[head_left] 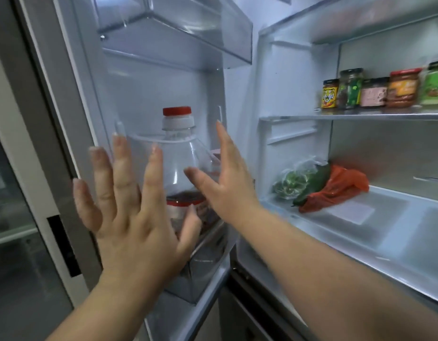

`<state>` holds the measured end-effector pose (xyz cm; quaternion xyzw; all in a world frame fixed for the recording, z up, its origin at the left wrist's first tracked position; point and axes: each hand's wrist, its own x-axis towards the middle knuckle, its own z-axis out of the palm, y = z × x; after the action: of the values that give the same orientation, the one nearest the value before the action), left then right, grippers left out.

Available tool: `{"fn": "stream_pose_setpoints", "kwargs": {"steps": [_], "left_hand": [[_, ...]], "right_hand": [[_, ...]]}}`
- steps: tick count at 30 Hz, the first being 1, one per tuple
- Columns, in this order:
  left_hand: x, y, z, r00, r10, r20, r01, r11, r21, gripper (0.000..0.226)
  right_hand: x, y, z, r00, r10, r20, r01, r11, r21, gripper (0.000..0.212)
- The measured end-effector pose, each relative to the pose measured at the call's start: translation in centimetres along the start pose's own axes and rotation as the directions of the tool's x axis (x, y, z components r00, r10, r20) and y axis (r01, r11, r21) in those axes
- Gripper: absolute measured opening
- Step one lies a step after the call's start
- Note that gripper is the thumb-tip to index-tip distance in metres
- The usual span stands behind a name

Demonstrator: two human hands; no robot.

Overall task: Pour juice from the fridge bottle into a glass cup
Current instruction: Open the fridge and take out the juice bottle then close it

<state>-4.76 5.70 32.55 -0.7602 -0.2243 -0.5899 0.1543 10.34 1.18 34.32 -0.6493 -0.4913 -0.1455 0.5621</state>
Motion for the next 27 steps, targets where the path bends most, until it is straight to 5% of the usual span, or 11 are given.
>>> {"fn": "stream_pose_setpoints", "kwargs": {"steps": [4,9,13,21,27], "left_hand": [[-1.1,1.5,0.8,0.989,0.05,0.137,-0.028,0.987,-0.158,0.092],[0.6,1.0,2.1,0.872,-0.211,0.442,0.375,0.868,-0.325,0.117],[2.2,-0.4,2.5,0.831,-0.247,0.498,0.451,0.824,-0.343,0.133],[3.9,-1.4,4.6,0.846,-0.28,0.454,0.417,0.878,-0.236,0.115],[5.0,-2.0,5.4,0.842,-0.343,0.416,0.484,0.821,-0.304,0.105]], "right_hand": [[2.3,-1.1,1.1,0.981,0.102,0.163,-0.127,0.98,0.154,0.104],[3.1,-1.2,1.4,0.964,0.072,0.257,-0.107,0.986,0.126,0.102],[3.5,-0.9,1.4,0.941,0.1,0.325,-0.173,0.963,0.205,0.109],[5.3,-1.2,2.3,0.935,0.139,0.325,-0.214,0.955,0.206,0.092],[6.7,-1.2,2.6,0.907,0.22,0.359,-0.286,0.948,0.141,0.087]]}}
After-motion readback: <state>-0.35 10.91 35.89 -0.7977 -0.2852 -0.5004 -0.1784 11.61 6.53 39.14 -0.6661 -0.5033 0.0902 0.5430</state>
